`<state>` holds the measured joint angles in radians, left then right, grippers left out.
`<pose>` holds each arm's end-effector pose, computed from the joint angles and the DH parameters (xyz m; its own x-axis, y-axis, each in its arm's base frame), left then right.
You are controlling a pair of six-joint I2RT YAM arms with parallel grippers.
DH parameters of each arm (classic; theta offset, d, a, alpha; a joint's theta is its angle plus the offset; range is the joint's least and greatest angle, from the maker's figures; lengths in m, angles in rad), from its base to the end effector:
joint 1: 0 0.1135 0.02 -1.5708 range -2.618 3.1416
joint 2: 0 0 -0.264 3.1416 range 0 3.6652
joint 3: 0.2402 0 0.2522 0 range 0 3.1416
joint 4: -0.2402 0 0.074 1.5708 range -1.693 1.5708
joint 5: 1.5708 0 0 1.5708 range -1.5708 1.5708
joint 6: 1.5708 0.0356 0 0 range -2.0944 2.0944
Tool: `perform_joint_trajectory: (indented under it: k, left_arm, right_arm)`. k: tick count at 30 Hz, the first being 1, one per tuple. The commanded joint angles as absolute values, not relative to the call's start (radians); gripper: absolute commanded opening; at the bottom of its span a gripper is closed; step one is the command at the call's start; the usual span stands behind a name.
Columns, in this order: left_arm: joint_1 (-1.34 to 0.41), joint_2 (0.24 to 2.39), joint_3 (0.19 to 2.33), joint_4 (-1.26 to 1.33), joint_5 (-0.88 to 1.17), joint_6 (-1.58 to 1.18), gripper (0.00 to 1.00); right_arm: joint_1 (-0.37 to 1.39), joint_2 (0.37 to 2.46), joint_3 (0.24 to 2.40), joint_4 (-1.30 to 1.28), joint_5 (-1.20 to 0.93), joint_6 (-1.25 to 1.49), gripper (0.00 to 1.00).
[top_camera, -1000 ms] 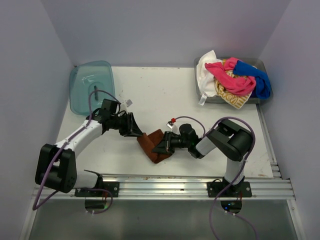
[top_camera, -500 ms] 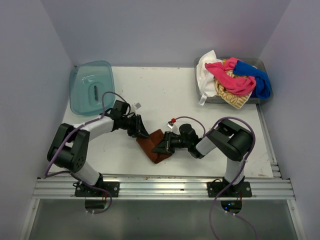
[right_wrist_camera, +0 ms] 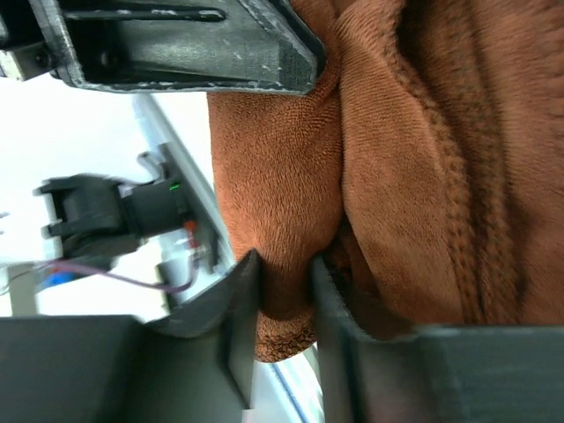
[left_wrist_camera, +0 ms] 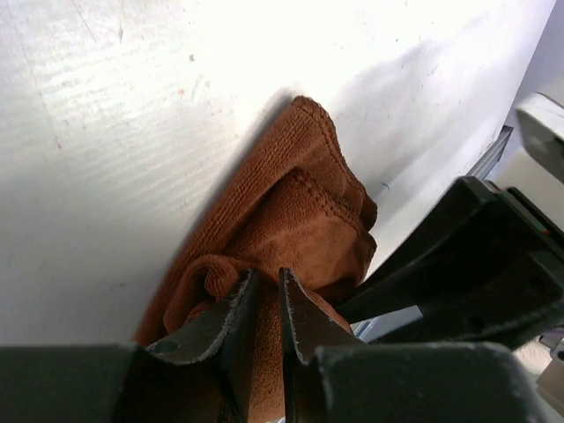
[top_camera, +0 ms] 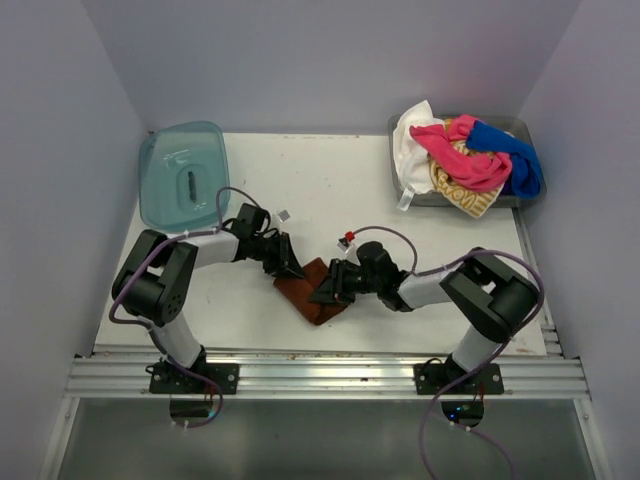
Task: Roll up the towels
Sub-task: Roll the towel
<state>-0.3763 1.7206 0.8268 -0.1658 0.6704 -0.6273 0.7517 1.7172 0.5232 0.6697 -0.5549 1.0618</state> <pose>0.2797 -0.1343 0.1323 -0.9916 -0.1027 -0.0780 -0.0141 0.6877 -0.7259 0.2025 0.2149 0.1168 -0.9760 0.1037 -0.1915 -0.1258 0.4493 0.8845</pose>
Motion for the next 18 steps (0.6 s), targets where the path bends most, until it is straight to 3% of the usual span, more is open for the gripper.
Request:
perform_joint_trajectory:
  k: [1,4,8,18]
  left_arm:
    - [-0.385,1.784,0.804,-0.132,0.614,-0.621,0.20]
    - [-0.387,1.795,0.792,-0.118,0.611,-0.627,0.20]
    - [-0.388,1.792,0.787,-0.118,0.600,-0.627,0.20]
    - [-0.396,1.798,0.792,-0.114,0.604,-0.627,0.20]
  right_arm:
    - [0.775,1.616,0.573,0.306,-0.376,0.896,0.34]
    - [0.822,1.536,0.636,0.126,-0.263,0.822,0.49]
    - [0.865,1.468,0.693,-0.065,-0.143,0.761,0.59]
    - [1.064,1.381,0.905,-0.379,0.289,0.617,0.65]
